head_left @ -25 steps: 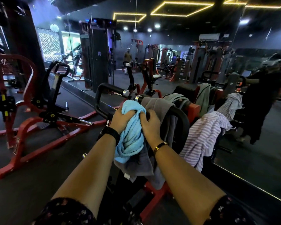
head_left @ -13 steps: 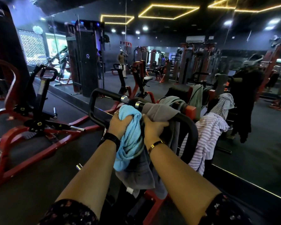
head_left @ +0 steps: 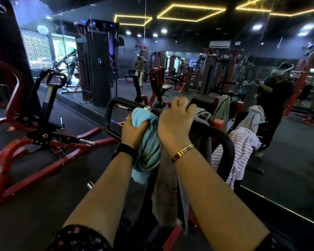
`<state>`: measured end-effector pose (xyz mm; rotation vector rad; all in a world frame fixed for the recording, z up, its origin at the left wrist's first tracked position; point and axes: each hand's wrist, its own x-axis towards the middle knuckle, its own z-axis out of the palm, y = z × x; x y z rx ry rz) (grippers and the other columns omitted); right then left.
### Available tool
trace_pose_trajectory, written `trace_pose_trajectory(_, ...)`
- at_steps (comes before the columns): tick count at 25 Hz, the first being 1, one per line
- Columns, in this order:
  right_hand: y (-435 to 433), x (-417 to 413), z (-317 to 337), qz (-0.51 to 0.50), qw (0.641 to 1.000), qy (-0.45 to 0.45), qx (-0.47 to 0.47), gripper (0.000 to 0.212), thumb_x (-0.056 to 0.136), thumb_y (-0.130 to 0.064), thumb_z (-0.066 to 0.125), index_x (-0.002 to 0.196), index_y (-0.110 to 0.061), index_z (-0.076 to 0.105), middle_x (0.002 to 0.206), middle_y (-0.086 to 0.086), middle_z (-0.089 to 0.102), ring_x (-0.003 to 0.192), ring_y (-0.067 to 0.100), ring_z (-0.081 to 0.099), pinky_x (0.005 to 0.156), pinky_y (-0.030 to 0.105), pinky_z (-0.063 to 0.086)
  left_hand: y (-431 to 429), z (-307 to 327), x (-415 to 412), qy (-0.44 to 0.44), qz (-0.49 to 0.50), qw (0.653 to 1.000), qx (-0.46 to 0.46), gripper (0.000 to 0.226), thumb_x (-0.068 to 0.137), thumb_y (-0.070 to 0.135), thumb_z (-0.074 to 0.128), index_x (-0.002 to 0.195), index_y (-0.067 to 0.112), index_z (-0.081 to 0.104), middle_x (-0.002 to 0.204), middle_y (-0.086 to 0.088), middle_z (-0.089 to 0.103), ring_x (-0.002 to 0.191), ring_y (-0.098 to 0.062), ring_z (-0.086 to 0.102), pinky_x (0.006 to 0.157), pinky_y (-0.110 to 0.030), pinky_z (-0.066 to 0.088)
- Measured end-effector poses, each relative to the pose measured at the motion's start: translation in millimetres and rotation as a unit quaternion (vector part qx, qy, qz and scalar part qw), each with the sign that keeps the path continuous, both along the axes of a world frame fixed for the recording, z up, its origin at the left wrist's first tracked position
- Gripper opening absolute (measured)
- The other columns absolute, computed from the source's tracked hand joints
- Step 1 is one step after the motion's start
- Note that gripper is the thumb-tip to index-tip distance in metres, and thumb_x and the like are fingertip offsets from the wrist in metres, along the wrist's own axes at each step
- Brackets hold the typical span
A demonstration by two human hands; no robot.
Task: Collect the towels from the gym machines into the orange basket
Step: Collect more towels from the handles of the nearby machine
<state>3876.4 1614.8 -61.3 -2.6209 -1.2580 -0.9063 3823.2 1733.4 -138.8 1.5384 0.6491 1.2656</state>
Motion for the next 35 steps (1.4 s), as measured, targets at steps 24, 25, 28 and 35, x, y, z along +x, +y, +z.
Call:
trace_pose_trajectory(24,4.2,-49.9,-53.0,0.501,0.598,0.622,0.064,0.055,0.082,-0.026,0.073,0.130,-0.010,0.052,0.117,0.001,0.064,0.099,0.003,0.060,0.077,0.007,0.050,-59.7,0.6,-144.1,-0.088,-0.009,0.993,-0.073,0.059,0.077,0.031,0.058,0.129,0.005,0.047,0.117,-0.010,0.061,0.104,-0.024,0.060,0.093,-0.037,0.052)
trace_pose_trajectory(25,-2.4,-58.9,-54.4,0.507,0.594,0.624,0.039,0.052,0.083,-0.026,0.071,0.129,-0.009,0.053,0.112,-0.001,0.065,0.096,0.001,0.060,0.072,0.005,0.049,-74.1,-1.2,-154.1,-0.087,0.017,0.994,-0.064,0.071,0.073,0.035,0.063,0.133,0.002,0.044,0.119,-0.011,0.059,0.106,-0.024,0.059,0.092,-0.036,0.052)
trace_pose_trajectory(28,-27.2,-85.5,-63.3,0.541,0.570,0.618,-0.035,0.051,0.082,-0.028,0.073,0.126,-0.010,0.056,0.108,-0.002,0.066,0.097,0.007,0.062,0.082,0.017,0.051,-124.3,-10.8,-182.2,-0.064,0.094,0.992,-0.050,0.106,0.049,0.058,0.081,0.132,0.003,0.044,0.113,-0.001,0.060,0.095,-0.006,0.066,0.081,-0.022,0.054)
trace_pose_trajectory(35,-100.8,-175.4,-113.0,0.582,0.444,0.662,-0.161,0.034,0.085,-0.023,0.070,0.116,-0.020,0.059,0.110,-0.004,0.066,0.106,0.012,0.061,0.101,0.032,0.046,-243.7,-46.2,-273.1,-0.051,0.266,0.961,-0.052,0.064,0.081,0.017,0.070,0.133,-0.008,0.040,0.126,-0.014,0.055,0.084,0.006,0.065,0.073,-0.009,0.051)
